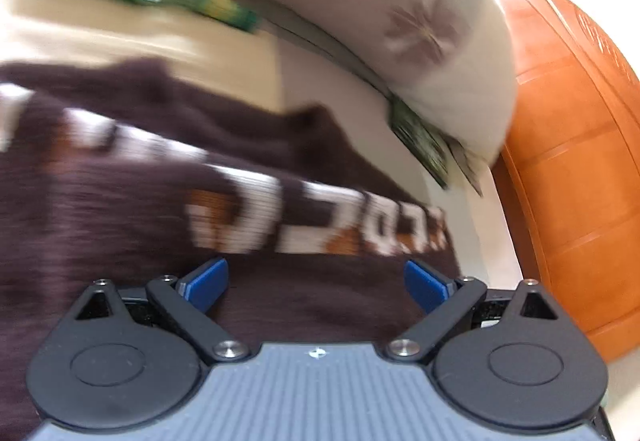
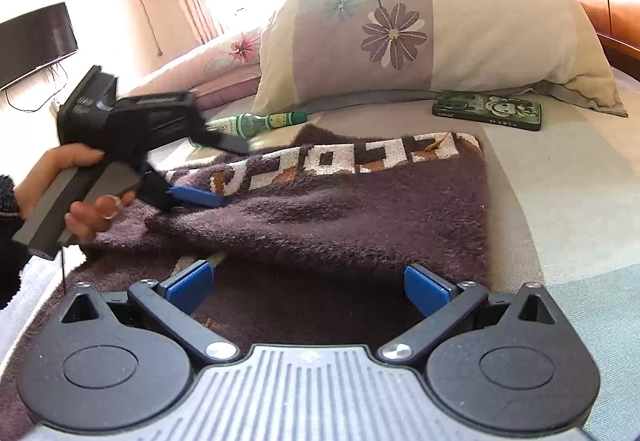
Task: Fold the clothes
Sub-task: 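Press the folded striped sleeve flat with the left gripper, then smooth the folded sleeve along its length with the left gripper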
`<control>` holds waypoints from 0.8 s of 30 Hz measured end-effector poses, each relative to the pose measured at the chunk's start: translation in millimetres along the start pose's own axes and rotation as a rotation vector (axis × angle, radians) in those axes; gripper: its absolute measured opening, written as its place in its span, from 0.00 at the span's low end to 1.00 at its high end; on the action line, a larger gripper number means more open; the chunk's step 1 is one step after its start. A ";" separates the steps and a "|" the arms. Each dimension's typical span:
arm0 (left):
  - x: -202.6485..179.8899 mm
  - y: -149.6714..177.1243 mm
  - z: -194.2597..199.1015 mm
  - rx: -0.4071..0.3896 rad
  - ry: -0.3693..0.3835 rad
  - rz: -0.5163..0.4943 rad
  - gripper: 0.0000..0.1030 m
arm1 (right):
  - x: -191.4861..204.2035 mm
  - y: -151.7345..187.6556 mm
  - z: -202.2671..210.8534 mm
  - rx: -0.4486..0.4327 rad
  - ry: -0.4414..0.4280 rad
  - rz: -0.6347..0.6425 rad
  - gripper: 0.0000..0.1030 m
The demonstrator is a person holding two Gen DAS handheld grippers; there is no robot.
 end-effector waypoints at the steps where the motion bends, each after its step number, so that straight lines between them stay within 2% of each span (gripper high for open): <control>1: 3.6 -1.5 6.3 -0.023 -0.017 0.010 0.92 | -0.1 0.0 -0.3 -0.002 0.000 0.001 1.00; 5: -11.4 -2.0 8.7 -0.026 -0.011 -0.003 0.92 | 1.5 -0.8 1.4 -0.029 -0.011 0.011 1.00; 8: -42.9 4.4 -15.2 0.040 0.084 -0.059 0.92 | 4.3 -1.3 1.5 -0.037 -0.018 0.030 1.00; 11: -70.3 23.1 -28.8 0.139 0.178 -0.126 0.92 | 4.4 -0.1 -2.3 -0.018 -0.010 0.033 1.00; 13: -84.7 35.4 -43.0 0.177 0.183 -0.179 0.92 | 3.4 0.4 -3.4 -0.009 -0.010 0.030 1.00; 17: -69.9 51.1 -52.9 0.228 0.157 -0.154 0.92 | 2.8 -0.8 -1.4 -0.009 -0.007 0.027 1.00; 21: -47.2 60.7 -33.5 0.223 0.147 -0.112 0.92 | 2.8 -0.9 -0.1 -0.010 0.002 0.026 1.00; 24: -56.6 58.4 -21.3 0.215 0.094 -0.155 0.92 | 3.1 -0.8 0.8 -0.014 0.004 0.027 1.00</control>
Point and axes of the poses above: each gripper's, at about its wrist camera, not at the fingertips, and z roughly against the way its jaws point, x to its left, y to its underside, the point moved 1 cm from there along -z, roughly the way its jaws point, and after that the axes turned 10 degrees about z, right-handed, at the moved point
